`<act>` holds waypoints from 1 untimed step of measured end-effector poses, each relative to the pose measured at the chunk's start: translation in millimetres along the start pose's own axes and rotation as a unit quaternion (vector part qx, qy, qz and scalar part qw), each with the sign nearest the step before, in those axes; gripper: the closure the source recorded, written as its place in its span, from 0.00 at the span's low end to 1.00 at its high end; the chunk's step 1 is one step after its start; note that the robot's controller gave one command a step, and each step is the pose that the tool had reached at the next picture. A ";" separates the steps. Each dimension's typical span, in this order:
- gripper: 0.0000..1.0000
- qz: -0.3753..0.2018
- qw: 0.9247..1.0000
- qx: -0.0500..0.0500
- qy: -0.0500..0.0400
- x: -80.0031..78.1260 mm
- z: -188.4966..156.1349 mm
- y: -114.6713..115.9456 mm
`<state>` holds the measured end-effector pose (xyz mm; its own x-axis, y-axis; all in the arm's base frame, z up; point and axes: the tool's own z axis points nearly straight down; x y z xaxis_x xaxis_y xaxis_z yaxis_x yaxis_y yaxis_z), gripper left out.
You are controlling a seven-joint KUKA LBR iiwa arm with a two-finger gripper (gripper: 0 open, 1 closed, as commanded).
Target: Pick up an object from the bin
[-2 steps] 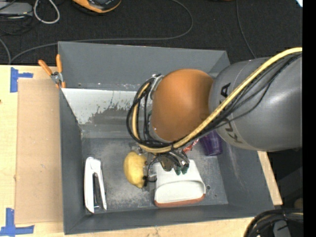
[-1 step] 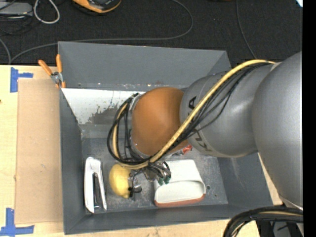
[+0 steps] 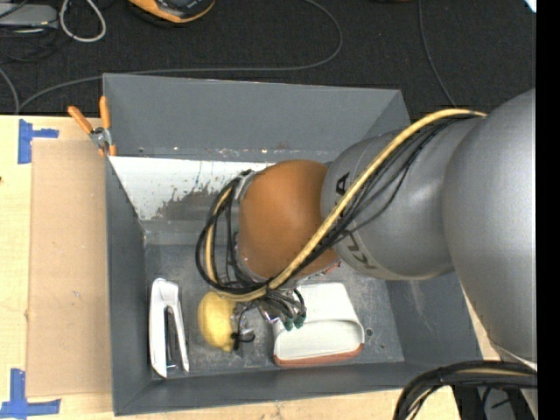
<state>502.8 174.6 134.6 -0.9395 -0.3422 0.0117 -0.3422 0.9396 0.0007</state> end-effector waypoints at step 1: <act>1.00 0.004 1.000 0.004 0.005 -14.4 58.8 23.3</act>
Offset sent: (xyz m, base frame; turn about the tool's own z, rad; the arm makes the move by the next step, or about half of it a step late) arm -0.0157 0.0254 -0.0629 -0.1119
